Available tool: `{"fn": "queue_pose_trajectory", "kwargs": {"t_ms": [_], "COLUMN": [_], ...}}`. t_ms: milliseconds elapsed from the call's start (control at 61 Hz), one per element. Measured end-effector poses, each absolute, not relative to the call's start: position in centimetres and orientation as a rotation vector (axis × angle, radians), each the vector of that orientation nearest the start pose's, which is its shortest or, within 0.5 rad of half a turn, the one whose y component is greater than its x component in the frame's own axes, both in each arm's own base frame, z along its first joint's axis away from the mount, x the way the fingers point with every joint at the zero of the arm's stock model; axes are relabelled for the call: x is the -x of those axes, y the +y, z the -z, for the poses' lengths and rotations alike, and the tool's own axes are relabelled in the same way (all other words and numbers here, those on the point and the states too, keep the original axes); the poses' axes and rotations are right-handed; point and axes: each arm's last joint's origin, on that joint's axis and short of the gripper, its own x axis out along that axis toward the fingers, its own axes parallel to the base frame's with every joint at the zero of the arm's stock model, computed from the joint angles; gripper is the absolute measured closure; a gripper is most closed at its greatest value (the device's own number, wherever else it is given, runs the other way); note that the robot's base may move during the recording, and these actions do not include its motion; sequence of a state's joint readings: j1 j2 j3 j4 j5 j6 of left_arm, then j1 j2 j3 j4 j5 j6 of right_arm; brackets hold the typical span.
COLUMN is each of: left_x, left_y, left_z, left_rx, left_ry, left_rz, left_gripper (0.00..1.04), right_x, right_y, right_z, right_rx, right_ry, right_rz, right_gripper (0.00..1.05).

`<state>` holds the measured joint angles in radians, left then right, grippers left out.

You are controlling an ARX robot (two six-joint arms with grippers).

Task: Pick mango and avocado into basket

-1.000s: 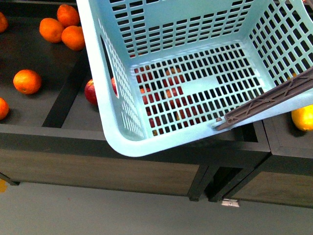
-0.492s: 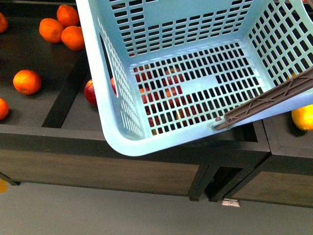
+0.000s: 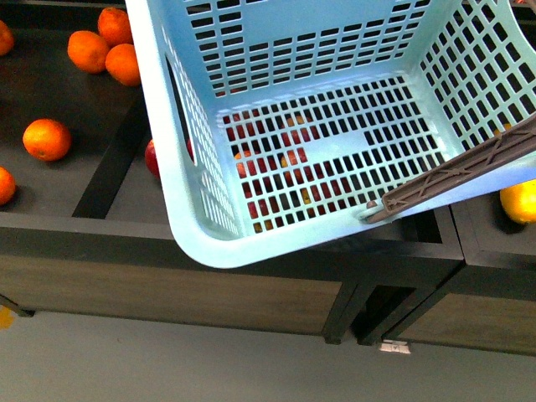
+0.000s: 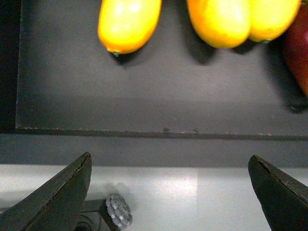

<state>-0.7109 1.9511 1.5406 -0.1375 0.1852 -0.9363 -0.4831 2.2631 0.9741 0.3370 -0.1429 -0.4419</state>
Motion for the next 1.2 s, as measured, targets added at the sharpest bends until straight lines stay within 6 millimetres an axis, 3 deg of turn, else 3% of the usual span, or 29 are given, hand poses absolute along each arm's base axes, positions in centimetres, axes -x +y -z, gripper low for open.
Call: {"fn": "queue_pose_trajectory", "kwargs": {"t_ms": [197, 590, 1197], "left_x": [-33.7, -33.7, -33.7], "left_y": [-29.7, -29.7, -29.7], "left_z": [-25.6, -25.6, -25.6], "left_rx": [0.703, 0.703, 0.704], "left_ry": [0.901, 0.901, 0.902], "left_rz": [0.544, 0.543, 0.544], "left_gripper": [0.78, 0.78, 0.78], "right_x": [-36.0, -42.0, -46.1], "right_y": [-16.6, -15.9, -15.1], "right_z": [1.1, 1.7, 3.7], "right_rx": [0.114, 0.145, 0.114], "right_ry": [0.970, 0.934, 0.938], "right_rz": [0.088, 0.038, 0.050], "right_gripper": [0.09, 0.09, 0.09]}}
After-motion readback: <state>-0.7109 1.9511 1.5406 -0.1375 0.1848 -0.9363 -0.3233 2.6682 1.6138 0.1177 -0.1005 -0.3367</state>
